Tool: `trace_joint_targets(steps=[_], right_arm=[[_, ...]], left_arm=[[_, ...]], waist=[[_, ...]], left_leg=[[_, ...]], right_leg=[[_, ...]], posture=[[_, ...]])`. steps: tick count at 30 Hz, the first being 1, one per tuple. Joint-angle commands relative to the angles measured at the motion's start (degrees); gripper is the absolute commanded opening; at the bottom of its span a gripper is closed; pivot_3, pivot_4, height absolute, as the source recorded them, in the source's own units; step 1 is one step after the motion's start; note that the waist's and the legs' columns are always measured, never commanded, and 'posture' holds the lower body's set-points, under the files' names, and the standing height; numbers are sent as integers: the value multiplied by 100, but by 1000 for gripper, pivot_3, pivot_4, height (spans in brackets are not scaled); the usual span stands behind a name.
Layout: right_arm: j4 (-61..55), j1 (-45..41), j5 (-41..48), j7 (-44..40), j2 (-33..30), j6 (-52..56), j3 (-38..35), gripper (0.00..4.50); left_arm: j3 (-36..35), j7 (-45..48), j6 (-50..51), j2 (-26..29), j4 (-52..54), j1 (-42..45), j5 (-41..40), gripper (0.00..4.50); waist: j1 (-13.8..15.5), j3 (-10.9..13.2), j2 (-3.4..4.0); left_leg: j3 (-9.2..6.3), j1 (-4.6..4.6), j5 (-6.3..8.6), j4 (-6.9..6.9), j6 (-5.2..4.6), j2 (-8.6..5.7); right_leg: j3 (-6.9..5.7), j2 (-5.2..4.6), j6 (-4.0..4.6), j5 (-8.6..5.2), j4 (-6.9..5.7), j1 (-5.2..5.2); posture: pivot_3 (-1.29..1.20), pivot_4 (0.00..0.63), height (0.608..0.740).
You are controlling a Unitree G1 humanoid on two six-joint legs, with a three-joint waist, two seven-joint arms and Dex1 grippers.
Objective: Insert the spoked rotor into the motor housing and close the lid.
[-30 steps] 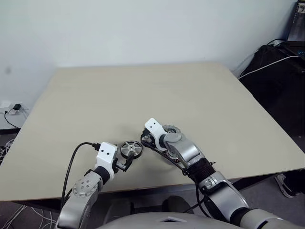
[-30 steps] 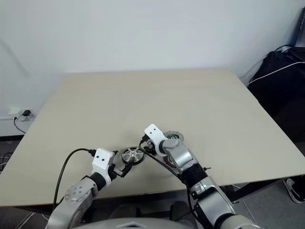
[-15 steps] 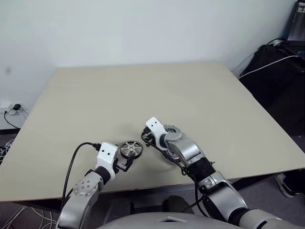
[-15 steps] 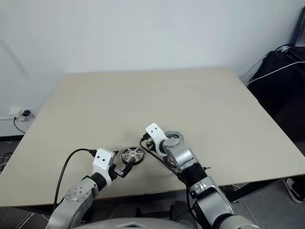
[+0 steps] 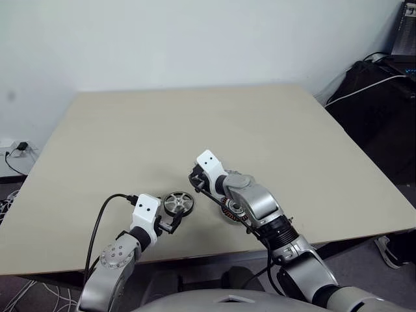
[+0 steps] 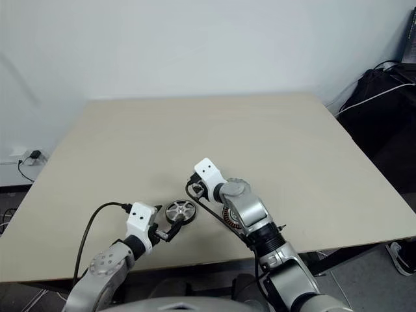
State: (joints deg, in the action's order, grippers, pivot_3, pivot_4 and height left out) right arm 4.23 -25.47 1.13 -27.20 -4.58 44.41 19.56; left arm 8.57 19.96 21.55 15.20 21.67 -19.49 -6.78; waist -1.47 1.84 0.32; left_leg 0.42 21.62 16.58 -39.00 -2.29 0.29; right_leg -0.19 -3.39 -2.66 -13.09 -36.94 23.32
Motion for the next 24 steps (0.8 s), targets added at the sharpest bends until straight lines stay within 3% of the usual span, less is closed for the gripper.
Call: trace_joint_targets(steps=[1,15,24], right_arm=[[-522,21,102,24,-127,105,-202,783],[-2727,1770,487,-401,-1768,603,-416,783],[-3333,2413,804,-371,-2184,861,-804,783]], left_arm=[[8,-16,-123,-32,238,57,-19,4500],[9,13,-122,-12,222,42,-33,4500],[5,61,-106,20,183,108,-52,4500]], waist=[[1,0,0],[34,1,-4],[69,7,-15]], left_leg=[[1,0,0,0,0,0],[7,2,3,0,-5,0],[9,2,3,-6,-5,3]], right_leg=[[1,0,-1,0,0,0],[4,-1,-27,-19,4,3],[3,-2,-34,-19,5,4]], posture=[[0,0,740],[0,0,740],[0,0,740]])
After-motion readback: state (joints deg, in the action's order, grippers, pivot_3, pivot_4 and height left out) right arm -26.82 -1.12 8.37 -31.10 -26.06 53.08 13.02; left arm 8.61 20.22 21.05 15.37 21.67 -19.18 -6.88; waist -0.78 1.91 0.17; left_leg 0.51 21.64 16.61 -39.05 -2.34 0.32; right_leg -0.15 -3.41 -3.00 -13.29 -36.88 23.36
